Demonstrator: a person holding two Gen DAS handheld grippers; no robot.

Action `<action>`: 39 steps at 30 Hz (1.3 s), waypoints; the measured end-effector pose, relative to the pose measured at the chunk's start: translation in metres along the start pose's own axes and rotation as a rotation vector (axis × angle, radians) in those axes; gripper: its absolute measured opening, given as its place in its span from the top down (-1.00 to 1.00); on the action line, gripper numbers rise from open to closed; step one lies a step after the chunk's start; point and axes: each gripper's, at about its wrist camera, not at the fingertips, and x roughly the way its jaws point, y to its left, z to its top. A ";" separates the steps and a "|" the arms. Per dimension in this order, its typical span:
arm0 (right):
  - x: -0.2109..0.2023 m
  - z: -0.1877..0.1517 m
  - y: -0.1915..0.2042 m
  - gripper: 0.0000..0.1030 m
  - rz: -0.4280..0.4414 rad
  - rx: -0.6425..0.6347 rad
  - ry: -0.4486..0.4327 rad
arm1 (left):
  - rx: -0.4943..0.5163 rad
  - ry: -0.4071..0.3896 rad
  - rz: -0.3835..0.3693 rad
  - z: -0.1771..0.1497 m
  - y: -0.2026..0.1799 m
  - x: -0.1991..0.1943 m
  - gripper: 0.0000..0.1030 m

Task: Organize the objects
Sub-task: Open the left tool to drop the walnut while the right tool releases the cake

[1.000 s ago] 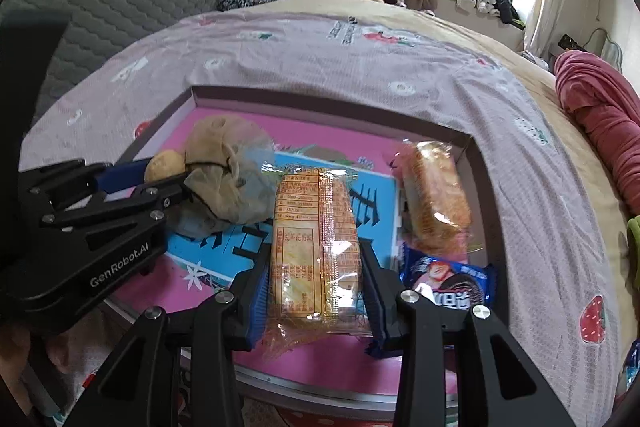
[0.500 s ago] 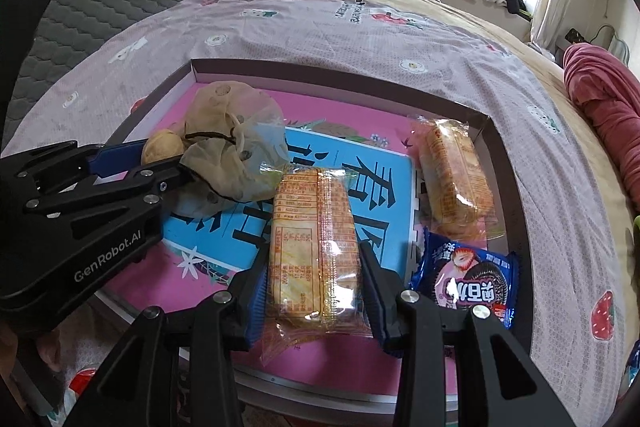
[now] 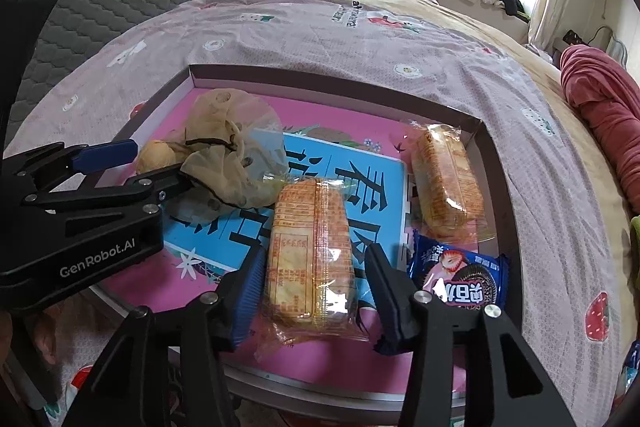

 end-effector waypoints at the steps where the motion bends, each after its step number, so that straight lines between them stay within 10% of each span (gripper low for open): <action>1: 0.000 0.000 0.000 0.01 -0.003 -0.002 0.000 | 0.000 -0.001 0.001 0.000 0.000 -0.001 -0.35; 39: -0.049 0.011 -0.010 -0.46 -0.006 0.045 -0.127 | -0.049 -0.074 0.021 0.011 0.018 -0.047 -0.55</action>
